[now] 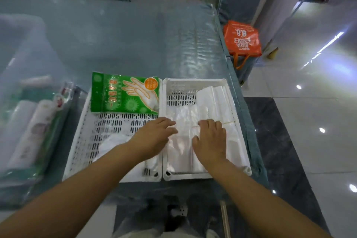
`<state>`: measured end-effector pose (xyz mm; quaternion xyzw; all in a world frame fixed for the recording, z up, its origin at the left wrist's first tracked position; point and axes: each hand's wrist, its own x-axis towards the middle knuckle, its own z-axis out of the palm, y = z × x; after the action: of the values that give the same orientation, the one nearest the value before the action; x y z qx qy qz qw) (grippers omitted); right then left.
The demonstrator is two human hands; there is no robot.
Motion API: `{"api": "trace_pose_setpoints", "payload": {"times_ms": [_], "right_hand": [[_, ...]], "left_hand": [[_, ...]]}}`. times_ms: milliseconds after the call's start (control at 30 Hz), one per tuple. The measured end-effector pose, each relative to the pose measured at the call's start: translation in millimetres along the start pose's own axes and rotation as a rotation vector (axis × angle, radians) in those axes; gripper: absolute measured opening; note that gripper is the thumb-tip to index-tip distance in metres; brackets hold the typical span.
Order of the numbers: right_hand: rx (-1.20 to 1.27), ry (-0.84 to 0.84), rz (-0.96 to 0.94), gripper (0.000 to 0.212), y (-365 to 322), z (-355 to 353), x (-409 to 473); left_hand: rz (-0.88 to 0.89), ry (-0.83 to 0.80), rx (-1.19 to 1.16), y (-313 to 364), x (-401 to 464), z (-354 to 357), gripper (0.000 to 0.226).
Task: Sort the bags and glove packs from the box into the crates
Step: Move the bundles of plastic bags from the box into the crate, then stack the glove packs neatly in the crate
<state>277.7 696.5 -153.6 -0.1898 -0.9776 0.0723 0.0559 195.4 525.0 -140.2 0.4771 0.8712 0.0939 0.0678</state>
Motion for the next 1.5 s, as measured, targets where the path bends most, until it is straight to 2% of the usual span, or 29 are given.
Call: {"api": "trace_pose_setpoints", "payload": {"times_ms": [133, 200, 333, 500, 600, 700, 800, 933, 1100, 1167, 1333, 1400, 1500], "right_hand": [[0.239, 0.053, -0.189, 0.034, -60.5, -25.0, 14.1], [0.327, 0.099, -0.298, 0.034, -94.7, -42.3, 20.4], [0.395, 0.186, -0.454, 0.033, -167.5, -75.7, 28.8], [0.470, 0.245, -0.572, 0.029, -271.1, -99.0, 29.1], [0.520, 0.270, -0.638, 0.026, -339.1, -102.1, 25.6], [0.584, 0.268, -0.692, 0.016, -410.1, -97.7, 23.8], [0.499, 0.146, -0.716, 0.011, -478.8, -82.1, 33.4], [0.016, -0.267, -0.630, 0.016, -547.0, -49.6, 57.4], [-0.442, -0.404, -0.611, 0.021, -577.1, -3.4, 51.5], [-0.462, -0.480, -0.546, 0.019, -577.5, 13.1, 42.6], [-0.250, -0.590, -0.313, 0.022, -574.2, 28.3, 31.5], [-0.149, -0.605, -0.232, 0.015, -574.0, 28.2, 31.6], [-0.110, -0.576, -0.199, 0.009, -573.0, 26.5, 31.4]], "left_hand": [[-0.179, 0.171, -0.012, -26.2, -45.5, -56.2, 0.029], [-0.258, 0.205, 0.005, -42.7, -69.8, -87.6, 0.027], [-0.391, 0.251, 0.075, -77.5, -123.2, -146.2, 0.030], [-0.461, 0.334, 0.172, -128.3, -202.6, -199.5, 0.032], [-0.486, 0.323, 0.229, -174.3, -254.8, -213.5, 0.030], [-0.523, 0.227, 0.267, -231.8, -307.3, -219.4, 0.033], [-0.528, 0.083, 0.278, -288.0, -345.9, -220.3, 0.035], [-0.452, -0.009, 0.316, -344.8, -369.1, -223.9, 0.037], [-0.379, 0.018, 0.291, -382.5, -379.2, -218.9, 0.038], [-0.371, 0.016, 0.231, -389.4, -382.5, -214.4, 0.038], [-0.320, 0.048, 0.238, -392.3, -386.9, -205.2, 0.036], [-0.330, 0.075, 0.232, -391.9, -386.5, -205.2, 0.035], [-0.320, 0.033, 0.259, -393.6, -384.9, -203.5, 0.037]]}}
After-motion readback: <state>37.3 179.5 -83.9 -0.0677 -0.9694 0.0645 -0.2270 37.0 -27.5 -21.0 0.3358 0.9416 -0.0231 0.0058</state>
